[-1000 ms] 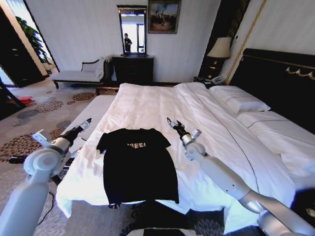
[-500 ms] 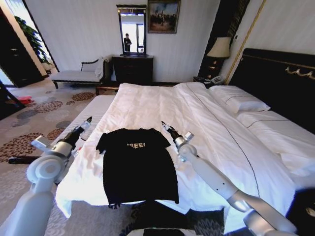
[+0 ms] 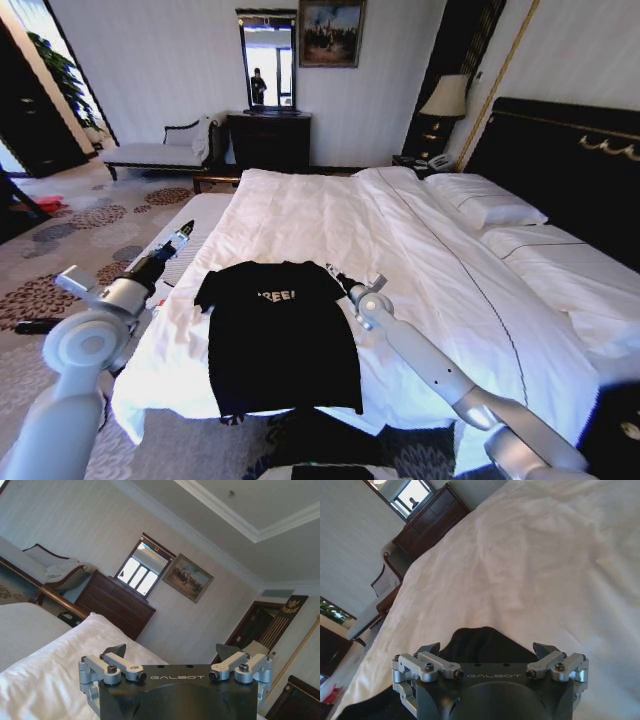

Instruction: Fold the clothes on the bed.

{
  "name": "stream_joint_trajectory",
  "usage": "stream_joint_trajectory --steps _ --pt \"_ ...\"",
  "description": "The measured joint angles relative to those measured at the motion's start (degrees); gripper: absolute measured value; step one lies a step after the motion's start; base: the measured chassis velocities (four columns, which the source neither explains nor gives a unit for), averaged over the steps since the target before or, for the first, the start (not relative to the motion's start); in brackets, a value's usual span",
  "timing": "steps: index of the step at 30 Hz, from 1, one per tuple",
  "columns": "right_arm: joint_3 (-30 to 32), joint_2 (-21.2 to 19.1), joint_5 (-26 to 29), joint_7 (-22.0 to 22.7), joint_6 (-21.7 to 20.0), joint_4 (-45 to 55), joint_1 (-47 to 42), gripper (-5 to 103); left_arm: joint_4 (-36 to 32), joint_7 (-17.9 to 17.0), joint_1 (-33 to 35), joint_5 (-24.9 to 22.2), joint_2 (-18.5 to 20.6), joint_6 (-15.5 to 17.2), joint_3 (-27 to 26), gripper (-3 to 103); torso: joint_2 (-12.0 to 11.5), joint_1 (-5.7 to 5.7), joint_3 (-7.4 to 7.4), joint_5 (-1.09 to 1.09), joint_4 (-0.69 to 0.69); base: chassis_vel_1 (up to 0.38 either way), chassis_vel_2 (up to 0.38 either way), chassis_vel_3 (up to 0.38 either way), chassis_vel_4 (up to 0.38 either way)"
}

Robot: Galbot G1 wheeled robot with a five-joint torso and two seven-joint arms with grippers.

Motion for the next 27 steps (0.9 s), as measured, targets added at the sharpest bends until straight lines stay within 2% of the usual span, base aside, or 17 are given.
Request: stream_joint_trajectory --steps 7,13,15,21,22,24,25,26,27 --pt "2.2 0.1 -3.8 1.5 -0.2 2.3 -5.9 100 -1.1 -0.5 1.0 -0.5 0.5 0.2 -1.1 100 0.0 0.0 0.0 0.0 0.01 0.0 0.0 0.0 0.0" --pt "3.0 1.2 -4.1 1.3 -0.2 2.7 -8.5 100 -1.4 -0.7 1.4 -0.4 0.4 0.3 -1.3 100 0.0 -0.02 0.0 0.0 0.0 0.0 0.0 0.0 0.0" --pt "3.1 1.8 -4.1 0.6 0.1 1.9 -8.6 100 -1.4 -0.8 1.5 -0.3 0.3 0.4 -1.3 100 0.0 -0.02 0.0 0.0 0.03 0.0 0.0 0.0 0.0" --pt "3.9 3.0 -3.3 -3.2 2.3 -0.3 -7.4 102 -1.5 -1.0 2.0 0.4 0.0 0.5 -1.7 100 0.0 -0.01 0.0 0.0 0.0 0.0 0.0 0.0 0.0" --pt "4.1 3.3 -3.1 -3.6 2.4 -0.4 -7.4 97 -1.5 -1.0 2.2 0.4 0.0 0.5 -1.9 100 0.0 -0.01 0.0 0.0 0.0 0.0 0.0 0.0 0.0" --pt "4.2 3.6 -3.1 -4.0 2.6 -0.7 -7.3 97 -1.5 -1.0 2.3 0.4 0.0 0.5 -2.0 100 0.0 -0.01 0.0 0.0 0.0 0.0 0.0 0.0 0.0" --pt "4.3 4.1 -3.2 -4.7 3.0 -1.2 -7.2 92 -1.6 -1.1 2.5 0.4 0.0 0.5 -2.3 100 0.0 -0.01 0.0 0.0 0.01 0.0 0.0 0.0 0.0" --pt "4.3 4.7 -3.4 -5.0 3.3 -1.6 -7.1 82 -1.8 -1.1 2.7 0.4 0.0 0.5 -2.6 100 0.0 -0.01 0.0 -0.01 0.02 0.0 0.0 0.0 0.0" --pt "4.3 4.7 -3.4 -5.0 3.3 -1.6 -7.1 82 -1.8 -1.1 2.7 0.4 0.0 0.5 -2.6 100 0.0 -0.01 0.0 -0.01 0.02 0.0 0.0 0.0 0.0"
